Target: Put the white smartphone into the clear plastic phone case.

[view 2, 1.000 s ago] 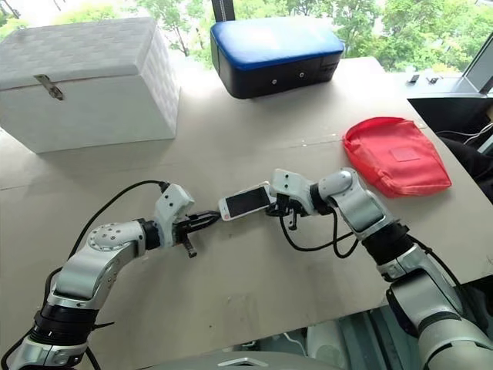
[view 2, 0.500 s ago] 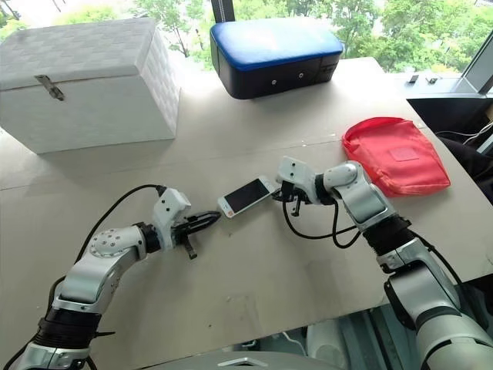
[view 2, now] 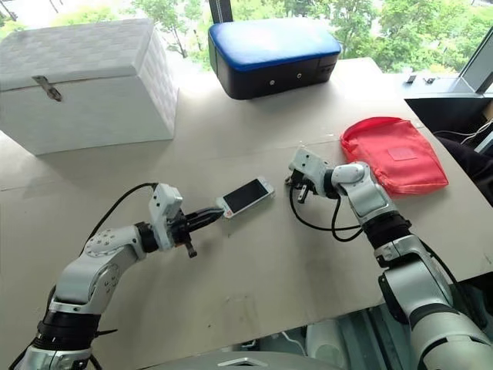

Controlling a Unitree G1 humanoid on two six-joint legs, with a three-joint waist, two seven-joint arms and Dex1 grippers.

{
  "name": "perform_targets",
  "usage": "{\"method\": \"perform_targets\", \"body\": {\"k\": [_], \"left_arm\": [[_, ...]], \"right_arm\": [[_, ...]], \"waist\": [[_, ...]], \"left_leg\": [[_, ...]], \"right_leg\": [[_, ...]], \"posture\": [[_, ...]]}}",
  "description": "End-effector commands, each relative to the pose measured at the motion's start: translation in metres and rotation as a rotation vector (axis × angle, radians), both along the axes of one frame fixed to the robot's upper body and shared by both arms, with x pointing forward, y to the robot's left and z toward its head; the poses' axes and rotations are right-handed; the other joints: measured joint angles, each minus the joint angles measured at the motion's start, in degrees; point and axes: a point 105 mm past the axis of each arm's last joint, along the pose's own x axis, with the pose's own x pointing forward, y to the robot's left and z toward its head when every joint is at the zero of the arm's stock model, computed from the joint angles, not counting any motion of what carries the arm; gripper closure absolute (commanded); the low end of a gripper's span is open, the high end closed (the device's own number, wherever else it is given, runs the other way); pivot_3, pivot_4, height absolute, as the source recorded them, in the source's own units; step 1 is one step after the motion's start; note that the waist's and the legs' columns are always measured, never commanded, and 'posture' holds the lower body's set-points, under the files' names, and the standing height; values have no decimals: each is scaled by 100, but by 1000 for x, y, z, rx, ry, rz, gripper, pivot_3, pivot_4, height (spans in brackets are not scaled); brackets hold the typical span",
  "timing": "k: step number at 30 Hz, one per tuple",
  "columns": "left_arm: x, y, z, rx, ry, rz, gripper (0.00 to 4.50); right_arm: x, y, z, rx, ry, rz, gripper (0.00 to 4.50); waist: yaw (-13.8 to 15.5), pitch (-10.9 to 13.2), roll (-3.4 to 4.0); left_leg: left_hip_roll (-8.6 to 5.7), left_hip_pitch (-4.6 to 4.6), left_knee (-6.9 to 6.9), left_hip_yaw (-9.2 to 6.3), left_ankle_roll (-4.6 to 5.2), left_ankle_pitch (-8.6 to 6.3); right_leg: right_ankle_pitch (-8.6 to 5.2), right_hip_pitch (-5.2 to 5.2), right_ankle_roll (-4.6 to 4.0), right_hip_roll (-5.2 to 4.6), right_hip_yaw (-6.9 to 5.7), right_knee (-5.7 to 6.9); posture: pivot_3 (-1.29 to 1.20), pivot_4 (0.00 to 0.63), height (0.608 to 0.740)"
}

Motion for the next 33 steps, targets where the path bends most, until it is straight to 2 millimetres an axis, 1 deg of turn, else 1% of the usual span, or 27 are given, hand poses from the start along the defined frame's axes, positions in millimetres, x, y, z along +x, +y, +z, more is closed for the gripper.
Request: {"method": "perform_targets", "body": {"k": [1,3,7,11,13,15,18,22,26,28,30,33], "left_arm": [[3,-1,9,20,-30,4,4449],[4,1,7,43,-20,18,4449],[4,2,7,52,-21,25,4449],[4,1,22,-11,-57,37,4449],[6,4,29,-36,-76,62,4449],[7,13,33,-69,-76,106,4449],[1,20,32,-67,-60,103,4449],[-6,19,21,2,-17,49,4449],[4,21,8,92,18,70,4449],[4,24,-9,182,64,66,4449],[4,26,-21,235,97,60,4449],[1,26,-38,303,146,34,4449]], "right_arm": [[-28,23,-3,54,72,147,4500],[-37,25,-5,58,90,170,4500],[-41,20,-5,63,96,146,4500],[-44,7,-2,61,76,99,4500],[-42,-7,3,54,58,55,4500],[-47,-18,12,65,58,42,4500],[-56,-22,25,84,53,62,4500],[-67,-8,48,158,37,110,4500],[-82,7,67,210,10,199,4500],[-89,11,72,219,11,238,4500],[-95,14,74,219,23,273,4500],[-101,13,70,187,41,290,4500]], "waist": [[-13,0,1],[-6,1,1],[20,1,1],[45,1,1],[58,1,1],[56,2,2],[36,2,1],[20,2,1],[85,2,0],[89,2,-2],[94,1,-2],[102,0,1]], "left_leg": [[1,0,0,0,0,0],[2,-1,0,-2,-1,0],[0,-3,-2,-3,-1,-1],[0,-4,-2,-6,-2,-1],[0,-4,-2,-6,-2,-1],[-2,-5,0,-6,-2,-1],[-2,-4,0,-6,-1,-1],[4,-2,-2,-5,-2,0],[3,-4,-2,-9,-2,0],[-1,-6,0,-7,-1,-1],[-4,-6,1,-6,0,-1],[-2,-2,0,-7,-1,-1]], "right_leg": [[0,-1,0,1,1,1],[0,-1,-1,3,1,1],[-1,-2,-1,1,1,-2],[-1,-2,-1,0,-1,-1],[-1,-1,-1,0,-1,-1],[0,-1,-1,-3,-1,-1],[0,-1,-1,-4,-1,-1],[-1,-3,-1,5,-1,-1],[-1,-2,-2,7,-2,-1],[-1,-1,-2,3,0,-4],[-1,-1,-1,2,1,-5],[-1,0,-2,2,1,-3]], "posture": [[0,150,734],[0,150,734],[0,150,734],[0,150,734],[0,150,734],[0,150,734],[0,150,734],[0,150,734],[0,150,734],[0,150,734],[0,150,734],[0,150,734]]}}
